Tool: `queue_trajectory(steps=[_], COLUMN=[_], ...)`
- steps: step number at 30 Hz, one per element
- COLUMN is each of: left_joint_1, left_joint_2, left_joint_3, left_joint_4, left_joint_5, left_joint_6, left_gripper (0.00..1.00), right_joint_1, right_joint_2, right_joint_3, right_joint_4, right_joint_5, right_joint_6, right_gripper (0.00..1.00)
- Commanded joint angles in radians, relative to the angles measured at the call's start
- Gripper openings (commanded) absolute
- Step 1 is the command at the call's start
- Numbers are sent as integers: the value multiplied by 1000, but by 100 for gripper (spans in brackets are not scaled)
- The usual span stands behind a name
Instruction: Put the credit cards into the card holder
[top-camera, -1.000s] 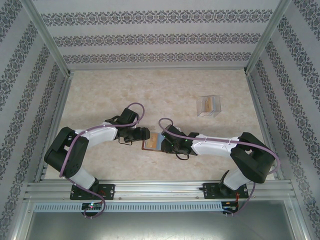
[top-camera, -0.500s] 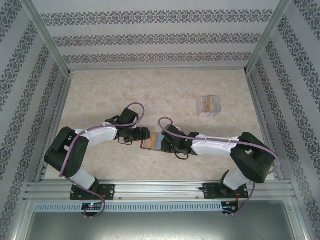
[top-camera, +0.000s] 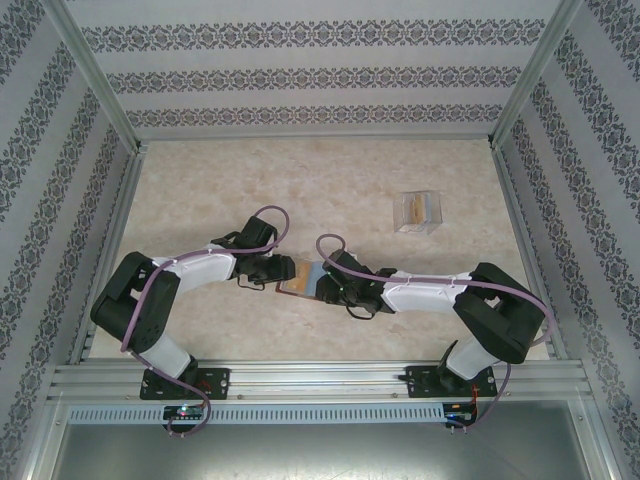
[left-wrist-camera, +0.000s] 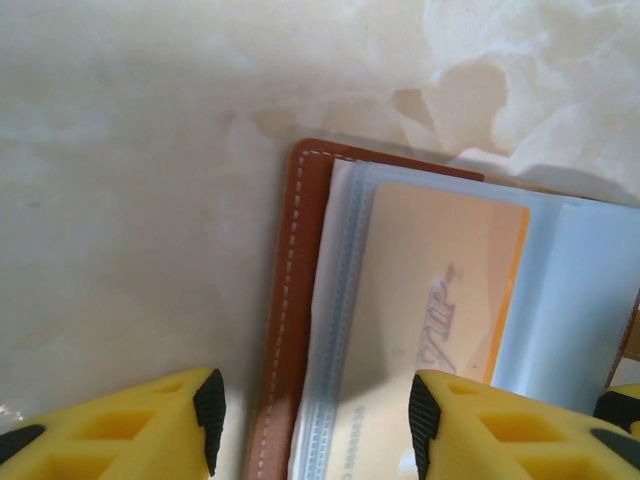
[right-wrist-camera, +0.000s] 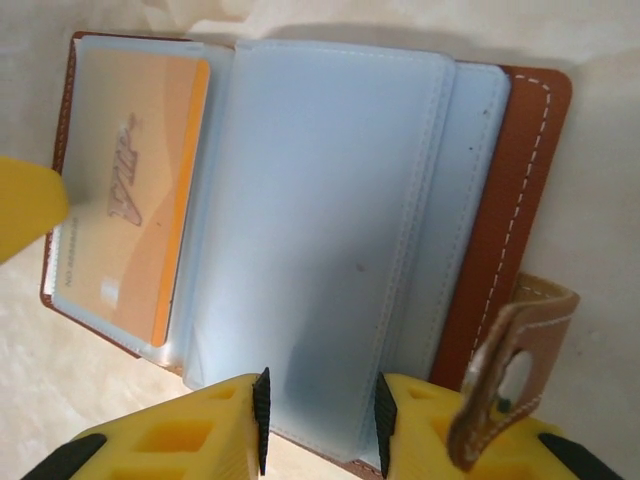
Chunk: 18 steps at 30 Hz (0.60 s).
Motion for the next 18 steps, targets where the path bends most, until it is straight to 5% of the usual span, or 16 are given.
queue_trajectory(steps=[1,18], left_joint_1=[-10,-8], left_joint_2=[26,19], left_joint_3=[-22,-28], left_joint_4=[49,84], left_joint_5=[72,128], left_joint_6=[-10,-26], left_gripper=[52,45], right_joint_1=[-3,-3], right_joint_2=[7,11], right_joint_3=[-14,18], right_joint_4=[48,78], right_joint_5=[-12,-24], right_joint_6=[15,-16], right_gripper=[37,46])
